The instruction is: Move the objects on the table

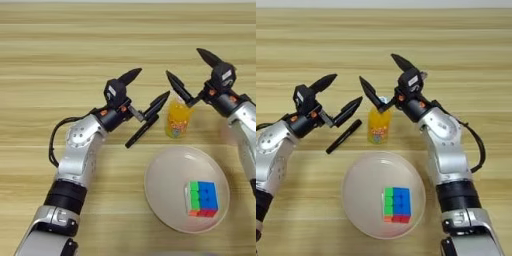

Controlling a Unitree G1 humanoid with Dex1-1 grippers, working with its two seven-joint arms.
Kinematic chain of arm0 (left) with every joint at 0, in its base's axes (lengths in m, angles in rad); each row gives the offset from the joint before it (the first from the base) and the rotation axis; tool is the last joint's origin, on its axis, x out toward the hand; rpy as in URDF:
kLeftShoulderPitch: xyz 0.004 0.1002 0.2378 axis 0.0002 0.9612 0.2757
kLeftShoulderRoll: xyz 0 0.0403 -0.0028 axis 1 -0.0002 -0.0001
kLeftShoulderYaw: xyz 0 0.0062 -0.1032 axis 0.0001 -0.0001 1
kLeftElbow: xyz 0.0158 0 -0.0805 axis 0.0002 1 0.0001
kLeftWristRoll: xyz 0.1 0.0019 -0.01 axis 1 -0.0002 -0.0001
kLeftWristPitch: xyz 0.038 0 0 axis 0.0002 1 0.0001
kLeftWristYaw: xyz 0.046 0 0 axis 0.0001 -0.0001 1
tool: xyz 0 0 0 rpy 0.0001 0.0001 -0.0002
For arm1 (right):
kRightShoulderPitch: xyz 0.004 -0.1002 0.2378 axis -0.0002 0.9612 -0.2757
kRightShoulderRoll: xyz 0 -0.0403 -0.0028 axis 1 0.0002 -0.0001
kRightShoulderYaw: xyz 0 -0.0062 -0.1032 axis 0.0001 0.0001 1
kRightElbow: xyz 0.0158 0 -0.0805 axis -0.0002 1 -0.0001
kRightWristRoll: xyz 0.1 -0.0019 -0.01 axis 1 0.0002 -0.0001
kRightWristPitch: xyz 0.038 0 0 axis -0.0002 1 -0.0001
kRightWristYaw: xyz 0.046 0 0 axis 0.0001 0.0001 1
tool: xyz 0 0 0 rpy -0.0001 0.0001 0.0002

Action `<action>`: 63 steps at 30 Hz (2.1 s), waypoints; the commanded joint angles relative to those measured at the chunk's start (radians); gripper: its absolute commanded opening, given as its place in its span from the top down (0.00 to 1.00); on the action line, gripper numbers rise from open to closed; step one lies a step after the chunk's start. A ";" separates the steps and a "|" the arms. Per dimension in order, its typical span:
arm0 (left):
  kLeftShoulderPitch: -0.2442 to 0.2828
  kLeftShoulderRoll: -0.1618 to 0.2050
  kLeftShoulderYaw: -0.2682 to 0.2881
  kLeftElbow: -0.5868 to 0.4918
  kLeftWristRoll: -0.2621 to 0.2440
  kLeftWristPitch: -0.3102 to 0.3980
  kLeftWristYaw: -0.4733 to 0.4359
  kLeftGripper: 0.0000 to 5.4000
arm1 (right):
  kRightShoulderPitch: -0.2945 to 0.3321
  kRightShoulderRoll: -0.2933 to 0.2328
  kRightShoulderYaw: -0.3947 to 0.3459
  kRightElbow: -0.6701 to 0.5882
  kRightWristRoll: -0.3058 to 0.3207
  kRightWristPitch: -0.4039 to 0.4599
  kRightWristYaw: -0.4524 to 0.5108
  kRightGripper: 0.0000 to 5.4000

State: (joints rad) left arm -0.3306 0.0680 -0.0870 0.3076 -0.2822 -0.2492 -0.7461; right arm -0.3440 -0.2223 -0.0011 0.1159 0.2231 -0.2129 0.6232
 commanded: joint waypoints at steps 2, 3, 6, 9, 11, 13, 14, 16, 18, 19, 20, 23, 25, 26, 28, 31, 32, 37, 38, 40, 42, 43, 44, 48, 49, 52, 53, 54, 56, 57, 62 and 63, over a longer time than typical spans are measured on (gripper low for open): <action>0.004 -0.002 0.002 -0.005 0.001 -0.002 0.008 0.00 | 0.040 -0.065 -0.024 -0.085 0.059 0.031 0.058 0.00; 0.006 -0.001 0.002 -0.008 0.001 -0.002 0.009 0.00 | 0.049 -0.078 -0.028 -0.097 0.070 0.033 0.073 0.00; 0.017 0.003 0.003 -0.023 0.001 -0.002 0.012 0.00 | 0.076 -0.116 -0.034 -0.123 0.098 0.035 0.119 0.00; 0.031 0.011 0.009 -0.037 0.001 -0.002 0.017 0.00 | 0.114 -0.167 -0.041 -0.150 0.140 0.031 0.200 0.00; 0.039 0.016 0.014 -0.040 -0.001 0.000 0.019 0.00 | 0.130 -0.196 -0.045 -0.168 0.171 0.047 0.246 0.00; 0.042 0.021 0.021 -0.037 -0.003 0.000 0.021 0.00 | 0.140 -0.226 -0.046 -0.174 0.194 0.056 0.293 0.00; 0.044 0.023 0.024 -0.036 -0.003 0.001 0.022 0.00 | 0.145 -0.239 -0.046 -0.172 0.204 0.062 0.317 0.00; 0.044 0.027 0.031 -0.033 -0.005 0.001 0.022 0.00 | 0.150 -0.264 -0.041 -0.160 0.231 0.079 0.375 0.00; 0.044 0.030 0.036 -0.030 -0.003 -0.002 0.026 0.00 | 0.153 -0.281 -0.032 -0.150 0.250 0.101 0.423 0.00; 0.045 0.029 0.038 -0.029 -0.006 0.001 0.026 0.00 | 0.159 -0.294 -0.021 -0.148 0.251 0.105 0.454 0.00; 0.048 0.029 0.040 -0.031 -0.009 0.004 0.025 0.00 | 0.164 -0.306 -0.011 -0.147 0.251 0.111 0.484 0.00; 0.053 0.030 0.042 -0.034 -0.009 0.005 0.026 0.00 | 0.171 -0.323 0.005 -0.137 0.238 0.114 0.533 0.00; 0.056 0.032 0.044 -0.030 -0.006 0.003 0.028 0.00 | 0.174 -0.333 0.017 -0.128 0.219 0.112 0.552 0.00; 0.056 0.033 0.046 -0.028 -0.006 0.002 0.028 0.00 | 0.177 -0.340 0.024 -0.124 0.209 0.110 0.562 0.00; 0.057 0.033 0.051 -0.027 -0.007 0.003 0.030 0.00 | 0.189 -0.363 0.049 -0.110 0.175 0.100 0.588 0.00; 0.056 0.032 0.054 -0.023 -0.007 0.002 0.033 0.00 | 0.208 -0.393 0.075 -0.106 0.153 0.102 0.632 0.00; 0.055 0.032 0.055 -0.022 -0.006 0.002 0.034 0.00 | 0.213 -0.402 0.080 -0.107 0.149 0.105 0.643 0.00; 0.051 0.028 0.056 -0.016 -0.003 -0.001 0.037 0.00 | 0.224 -0.438 0.095 -0.096 0.128 0.110 0.679 0.00; 0.051 0.027 0.056 -0.016 -0.002 -0.002 0.038 0.00 | 0.227 -0.446 0.097 -0.095 0.128 0.114 0.687 0.00; 0.051 0.025 0.055 -0.016 -0.001 -0.003 0.040 0.00 | 0.237 -0.458 0.102 -0.095 0.124 0.118 0.699 0.00; 0.052 0.024 0.053 -0.017 0.001 -0.004 0.043 0.00 | 0.243 -0.465 0.107 -0.088 0.117 0.119 0.702 0.00; 0.051 0.024 0.053 -0.016 0.002 -0.004 0.045 0.00 | 0.248 -0.467 0.108 -0.086 0.116 0.120 0.705 0.00; 0.051 0.024 0.052 -0.014 0.003 -0.005 0.046 0.00 | 0.259 -0.473 0.112 -0.089 0.115 0.121 0.712 0.00; 0.045 0.027 0.053 -0.010 0.005 -0.005 0.049 0.00 | 0.291 -0.493 0.128 -0.091 0.104 0.128 0.734 0.00; 0.042 0.029 0.052 -0.007 0.009 -0.006 0.052 0.00 | 0.296 -0.495 0.132 -0.085 0.102 0.130 0.738 0.00; 0.034 0.031 0.051 0.008 0.020 -0.011 0.060 0.00 | 0.318 -0.506 0.149 -0.073 0.086 0.119 0.754 0.00; 0.033 0.031 0.050 0.010 0.021 -0.012 0.060 0.00 | 0.324 -0.509 0.154 -0.073 0.082 0.116 0.758 0.00; 0.033 0.032 0.050 0.011 0.021 -0.013 0.061 0.00 | 0.330 -0.511 0.157 -0.073 0.079 0.115 0.760 0.00; 0.032 0.033 0.049 0.011 0.021 -0.014 0.061 0.00 | 0.342 -0.515 0.169 -0.070 0.067 0.108 0.767 0.00; 0.032 0.034 0.049 0.012 0.021 -0.014 0.060 0.00 | 0.346 -0.516 0.174 -0.067 0.058 0.103 0.769 0.00; 0.030 0.036 0.051 0.011 0.018 -0.014 0.059 0.00 | 0.360 -0.523 0.190 -0.061 0.022 0.083 0.762 0.00; 0.029 0.037 0.052 0.012 0.018 -0.015 0.059 0.00 | 0.361 -0.524 0.194 -0.058 0.013 0.077 0.759 0.00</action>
State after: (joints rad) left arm -0.2883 0.0952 -0.0345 0.3141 -0.2763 -0.2517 -0.6886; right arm 0.0112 -0.7291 0.1856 0.0498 0.2610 -0.1182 1.3847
